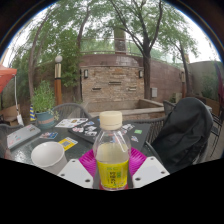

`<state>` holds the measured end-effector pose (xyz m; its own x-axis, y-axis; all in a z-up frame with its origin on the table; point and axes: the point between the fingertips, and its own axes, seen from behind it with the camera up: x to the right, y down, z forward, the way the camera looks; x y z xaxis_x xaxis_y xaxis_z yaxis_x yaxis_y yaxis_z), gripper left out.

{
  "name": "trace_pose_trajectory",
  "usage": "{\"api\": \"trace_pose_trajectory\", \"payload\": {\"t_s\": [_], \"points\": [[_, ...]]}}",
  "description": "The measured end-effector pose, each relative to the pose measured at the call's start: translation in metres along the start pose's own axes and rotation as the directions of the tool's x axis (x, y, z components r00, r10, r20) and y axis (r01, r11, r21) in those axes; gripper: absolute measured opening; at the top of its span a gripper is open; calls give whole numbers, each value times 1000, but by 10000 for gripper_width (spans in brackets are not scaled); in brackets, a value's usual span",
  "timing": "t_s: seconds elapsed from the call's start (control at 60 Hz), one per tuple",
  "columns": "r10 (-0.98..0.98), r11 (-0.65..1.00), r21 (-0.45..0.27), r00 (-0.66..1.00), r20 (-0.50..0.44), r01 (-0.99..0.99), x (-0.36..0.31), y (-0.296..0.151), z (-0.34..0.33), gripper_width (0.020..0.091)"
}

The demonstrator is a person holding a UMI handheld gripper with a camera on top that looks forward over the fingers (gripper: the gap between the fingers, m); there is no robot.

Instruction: Pour water

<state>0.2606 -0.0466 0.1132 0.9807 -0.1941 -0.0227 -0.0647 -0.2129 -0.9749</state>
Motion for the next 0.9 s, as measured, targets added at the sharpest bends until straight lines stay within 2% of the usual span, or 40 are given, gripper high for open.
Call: {"api": "trace_pose_trajectory", "payload": {"t_s": [0.033, 0.1, 0.217, 0.3, 0.367, 0.433, 0.467, 0.617, 0.733, 0.9], "points": [[3, 1000, -9, 1000, -7, -3, 4, 8, -4, 396], [28, 999, 24, 1000, -8, -28, 10, 4, -19, 394], [8, 1000, 15, 1000, -10, -7, 15, 10, -57, 405], [9, 1000, 16, 1000, -15, -9, 21, 9, -59, 475], [31, 999, -21, 999, -22, -31, 27, 20, -80, 566], [58, 988, -137, 996, -68, -67, 39, 43, -89, 770], [71, 982, -168, 994, -85, -85, 42, 52, -105, 845], [96, 978, -180, 993, -75, -108, 30, 37, -165, 839], [97, 973, -198, 989, -111, -118, 22, 24, -240, 840], [135, 965, -211, 986, -102, -154, -29, 1, -358, 837]]}}
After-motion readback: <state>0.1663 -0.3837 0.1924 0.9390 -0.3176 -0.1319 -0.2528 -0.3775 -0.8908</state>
